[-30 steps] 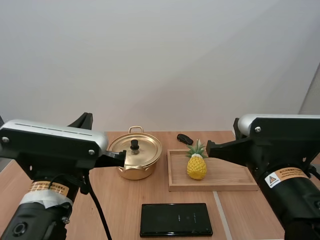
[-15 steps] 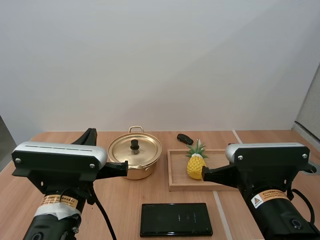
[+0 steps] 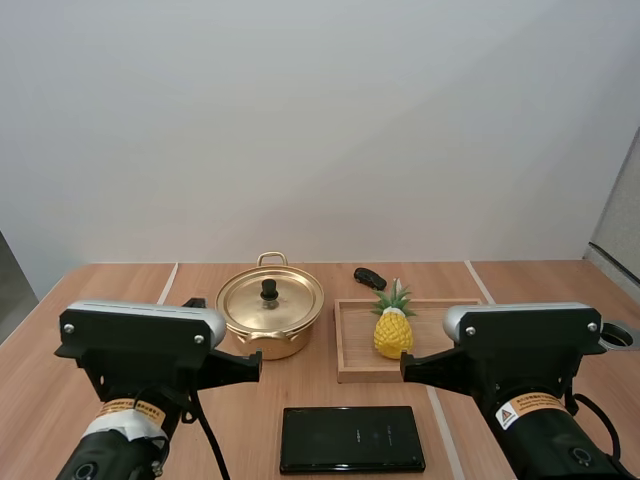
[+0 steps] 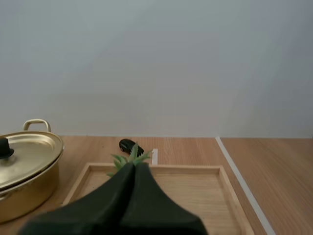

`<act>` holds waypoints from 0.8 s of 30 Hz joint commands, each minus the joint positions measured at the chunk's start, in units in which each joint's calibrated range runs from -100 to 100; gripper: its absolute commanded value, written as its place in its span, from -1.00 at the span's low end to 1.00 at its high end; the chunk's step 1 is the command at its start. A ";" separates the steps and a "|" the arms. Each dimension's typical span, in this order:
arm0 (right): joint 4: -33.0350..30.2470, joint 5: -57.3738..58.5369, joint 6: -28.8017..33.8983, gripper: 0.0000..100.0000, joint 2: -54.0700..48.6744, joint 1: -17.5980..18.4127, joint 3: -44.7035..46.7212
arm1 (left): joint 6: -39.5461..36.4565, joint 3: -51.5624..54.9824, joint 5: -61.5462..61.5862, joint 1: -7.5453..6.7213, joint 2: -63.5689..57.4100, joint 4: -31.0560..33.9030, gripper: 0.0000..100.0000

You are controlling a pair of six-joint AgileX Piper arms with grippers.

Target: Open the pot, put the grape inside, and close it

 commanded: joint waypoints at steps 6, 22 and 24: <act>-0.26 4.87 0.14 -1.00 -0.39 -0.22 0.21 | -0.54 0.12 5.83 -0.23 -0.14 -0.10 -1.00; -0.26 15.62 4.63 -1.00 -0.39 -0.22 0.21 | -0.54 0.12 12.77 -0.23 -0.14 -0.10 -1.00; -0.26 15.62 4.63 -1.00 -0.39 -0.22 0.21 | -0.57 0.12 12.78 -0.23 -0.14 0.06 -1.00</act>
